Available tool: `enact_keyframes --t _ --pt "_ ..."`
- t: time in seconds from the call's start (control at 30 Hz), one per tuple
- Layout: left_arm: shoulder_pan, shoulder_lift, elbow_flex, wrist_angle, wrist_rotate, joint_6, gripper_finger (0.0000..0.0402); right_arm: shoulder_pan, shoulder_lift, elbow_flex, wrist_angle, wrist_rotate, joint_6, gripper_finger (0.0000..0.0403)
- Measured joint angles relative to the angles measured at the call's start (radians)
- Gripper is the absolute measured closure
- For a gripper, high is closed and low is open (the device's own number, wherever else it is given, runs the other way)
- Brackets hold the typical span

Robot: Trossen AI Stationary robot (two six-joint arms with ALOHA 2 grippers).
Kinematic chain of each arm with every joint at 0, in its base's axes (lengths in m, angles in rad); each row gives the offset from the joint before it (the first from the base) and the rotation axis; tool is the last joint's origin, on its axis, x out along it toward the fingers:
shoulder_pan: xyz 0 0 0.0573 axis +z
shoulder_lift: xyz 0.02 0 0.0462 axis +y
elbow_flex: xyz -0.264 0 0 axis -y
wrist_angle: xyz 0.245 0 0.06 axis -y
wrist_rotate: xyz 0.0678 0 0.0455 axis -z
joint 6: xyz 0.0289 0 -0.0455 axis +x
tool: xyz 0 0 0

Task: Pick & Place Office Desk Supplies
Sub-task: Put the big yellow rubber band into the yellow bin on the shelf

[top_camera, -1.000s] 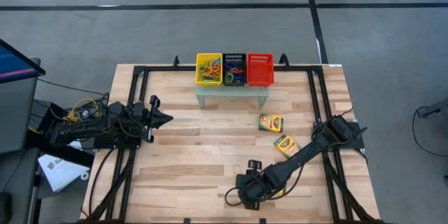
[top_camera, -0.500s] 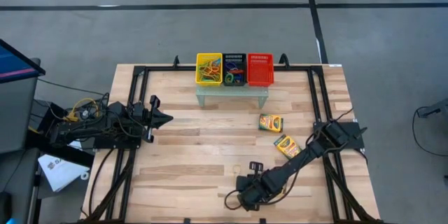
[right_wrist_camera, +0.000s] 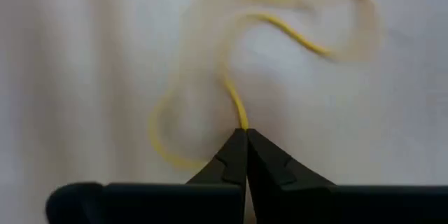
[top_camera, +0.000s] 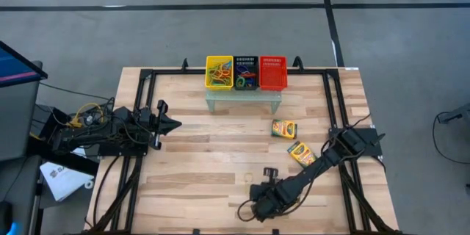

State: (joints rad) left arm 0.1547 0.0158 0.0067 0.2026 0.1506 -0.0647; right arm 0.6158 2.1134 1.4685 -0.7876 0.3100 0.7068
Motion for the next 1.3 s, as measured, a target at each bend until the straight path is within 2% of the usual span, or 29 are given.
enact_keyframes --t 0.27,0.7,1.13,1.3 --pt "0.0 0.015 0.0 0.007 0.0 0.0 0.0402 -0.013 -0.143 0.009 -0.006 0.125 -0.019 0.0402" --pt "0.0 0.052 0.0 0.006 -0.001 0.0 0.0402 -0.091 -0.403 0.016 0.052 0.319 -0.235 0.0403" --pt "0.0 0.052 0.0 0.007 0.0 0.0 0.0402 -0.291 -0.53 0.016 0.339 0.318 -0.611 0.0403" --pt "0.0 0.052 0.0 0.007 0.0 0.0 0.0402 -0.404 -0.557 0.017 0.475 0.249 -0.731 0.0403"
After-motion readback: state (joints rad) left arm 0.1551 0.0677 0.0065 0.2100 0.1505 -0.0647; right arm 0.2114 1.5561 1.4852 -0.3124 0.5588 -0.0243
